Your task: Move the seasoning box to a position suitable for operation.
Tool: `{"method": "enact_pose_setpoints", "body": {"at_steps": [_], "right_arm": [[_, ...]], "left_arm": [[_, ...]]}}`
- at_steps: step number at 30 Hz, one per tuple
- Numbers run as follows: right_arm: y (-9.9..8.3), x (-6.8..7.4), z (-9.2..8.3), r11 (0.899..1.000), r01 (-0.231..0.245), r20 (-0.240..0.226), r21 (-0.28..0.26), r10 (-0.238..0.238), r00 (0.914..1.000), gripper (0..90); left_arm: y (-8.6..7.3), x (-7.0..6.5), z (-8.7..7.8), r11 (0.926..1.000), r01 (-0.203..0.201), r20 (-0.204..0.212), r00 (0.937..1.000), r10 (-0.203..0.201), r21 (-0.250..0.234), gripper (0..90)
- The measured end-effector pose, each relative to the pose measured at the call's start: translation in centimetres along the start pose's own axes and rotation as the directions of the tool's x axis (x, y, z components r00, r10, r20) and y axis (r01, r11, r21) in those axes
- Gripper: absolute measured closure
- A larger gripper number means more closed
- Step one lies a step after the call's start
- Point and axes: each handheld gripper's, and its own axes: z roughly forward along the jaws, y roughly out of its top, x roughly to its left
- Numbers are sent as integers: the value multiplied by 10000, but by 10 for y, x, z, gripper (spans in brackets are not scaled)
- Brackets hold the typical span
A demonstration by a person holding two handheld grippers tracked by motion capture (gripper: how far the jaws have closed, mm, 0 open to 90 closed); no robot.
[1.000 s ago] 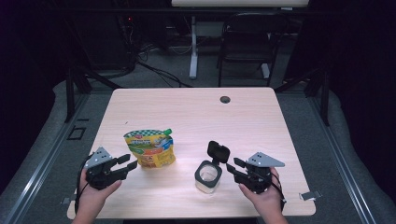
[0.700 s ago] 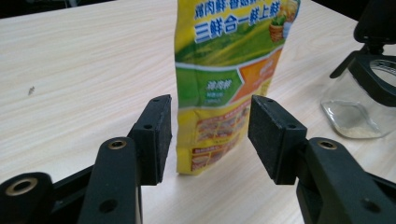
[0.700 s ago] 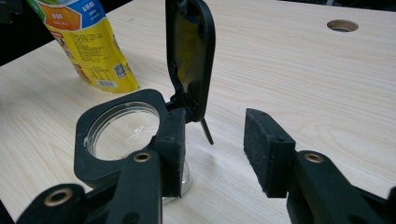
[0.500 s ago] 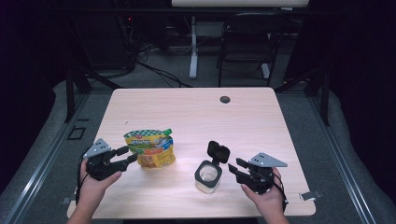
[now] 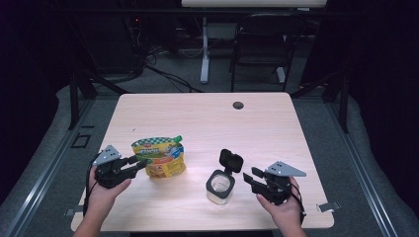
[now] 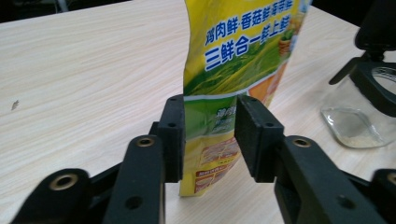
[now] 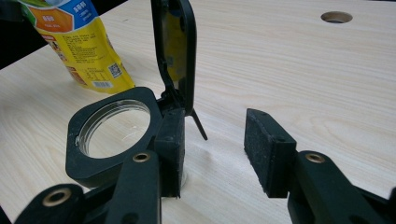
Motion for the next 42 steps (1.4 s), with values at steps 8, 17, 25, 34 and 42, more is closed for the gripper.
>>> {"method": "enact_pose_setpoints", "body": {"at_steps": [8,17,25,34,42], "right_arm": [[-1,-1,1,10000,-49,10,8,49,10000,587],[-1,-2,2,9999,-95,16,59,95,10000,587],[-2,-2,3,9999,-101,-11,85,102,9999,587],[-2,-3,2,9999,-141,42,82,140,9999,589],[-2,-3,2,9999,-126,-35,77,127,9999,589]], "left_arm": [[0,-7,-4,9997,-236,276,9993,238,-91,749],[0,-16,-5,9993,-380,665,9971,381,-29,829],[1,-25,-4,9981,-621,736,9954,618,22,896],[0,-34,-10,9969,-750,922,9931,725,245,900],[-9,-34,-25,9978,-595,936,9940,564,306,900]]}}
